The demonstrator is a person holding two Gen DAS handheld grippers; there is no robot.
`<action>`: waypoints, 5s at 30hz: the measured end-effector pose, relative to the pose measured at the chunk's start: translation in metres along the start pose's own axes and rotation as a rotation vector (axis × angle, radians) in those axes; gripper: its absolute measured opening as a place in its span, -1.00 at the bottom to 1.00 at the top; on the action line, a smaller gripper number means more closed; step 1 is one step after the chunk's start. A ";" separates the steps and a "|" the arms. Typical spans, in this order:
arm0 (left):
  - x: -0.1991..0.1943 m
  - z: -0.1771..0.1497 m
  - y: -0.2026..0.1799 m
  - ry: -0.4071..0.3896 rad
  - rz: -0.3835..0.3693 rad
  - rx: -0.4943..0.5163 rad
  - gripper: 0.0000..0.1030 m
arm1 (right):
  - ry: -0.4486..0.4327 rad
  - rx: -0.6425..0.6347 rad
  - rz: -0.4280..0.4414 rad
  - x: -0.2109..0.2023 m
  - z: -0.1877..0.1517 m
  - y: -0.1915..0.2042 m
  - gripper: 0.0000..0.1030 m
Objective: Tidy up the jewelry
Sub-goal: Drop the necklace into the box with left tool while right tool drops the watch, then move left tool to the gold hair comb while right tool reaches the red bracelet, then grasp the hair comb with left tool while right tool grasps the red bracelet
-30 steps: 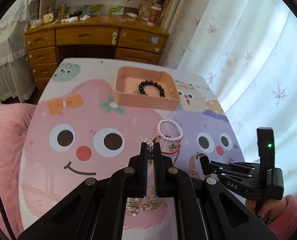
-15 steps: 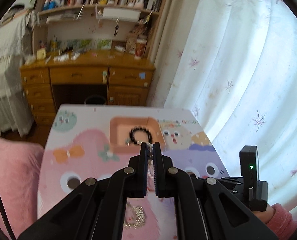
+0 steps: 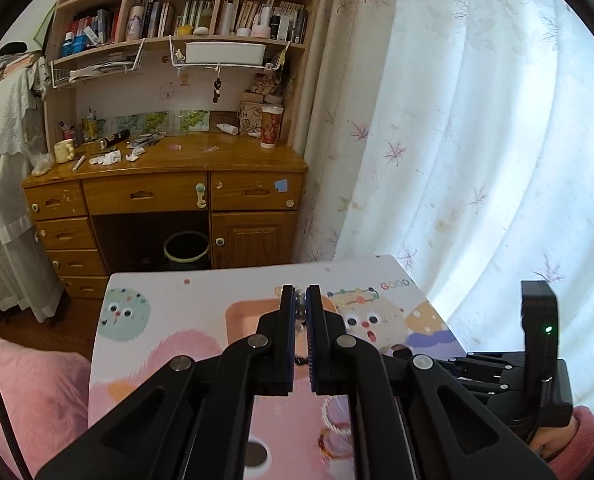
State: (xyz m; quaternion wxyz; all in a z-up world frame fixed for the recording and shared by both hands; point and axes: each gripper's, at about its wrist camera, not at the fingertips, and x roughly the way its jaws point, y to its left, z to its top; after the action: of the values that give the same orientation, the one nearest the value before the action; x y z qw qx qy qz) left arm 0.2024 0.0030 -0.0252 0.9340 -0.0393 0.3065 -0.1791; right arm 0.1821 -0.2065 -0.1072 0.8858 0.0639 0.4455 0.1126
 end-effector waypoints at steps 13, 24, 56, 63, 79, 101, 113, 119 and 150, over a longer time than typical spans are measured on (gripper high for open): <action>0.098 0.016 0.033 0.056 -0.082 -0.037 -0.94 | -0.055 0.058 -0.016 0.057 0.055 -0.010 -0.82; 0.135 -0.007 0.048 0.149 -0.048 -0.069 -0.14 | -0.011 0.155 -0.039 0.095 0.056 -0.034 -0.23; 0.042 -0.156 0.043 0.485 0.212 -0.245 0.80 | 0.252 0.459 0.094 0.053 -0.049 -0.078 0.44; 0.027 -0.210 0.018 0.581 0.234 -0.255 0.87 | 0.346 0.451 0.125 0.058 -0.064 -0.072 0.46; 0.018 -0.265 -0.011 0.463 0.317 -0.201 0.88 | 0.528 0.544 0.168 0.090 -0.072 -0.053 0.47; 0.040 -0.269 -0.022 0.433 0.265 -0.113 0.85 | 0.740 0.530 -0.205 0.151 -0.048 -0.010 0.47; 0.043 -0.262 -0.020 0.416 0.227 -0.077 0.47 | 0.761 0.491 -0.289 0.164 -0.045 0.009 0.47; 0.040 -0.263 -0.021 0.411 0.211 -0.058 0.45 | 0.761 0.444 -0.310 0.168 -0.040 0.021 0.47; -0.023 -0.245 -0.038 0.338 0.258 -0.076 0.44 | 0.634 0.414 -0.179 0.086 -0.068 0.011 0.23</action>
State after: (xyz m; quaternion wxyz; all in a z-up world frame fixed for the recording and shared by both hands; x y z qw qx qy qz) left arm 0.0294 -0.0154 -0.2036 0.8825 -0.0043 0.4676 -0.0507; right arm 0.1758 -0.1725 -0.2120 0.6788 0.1639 0.7144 -0.0433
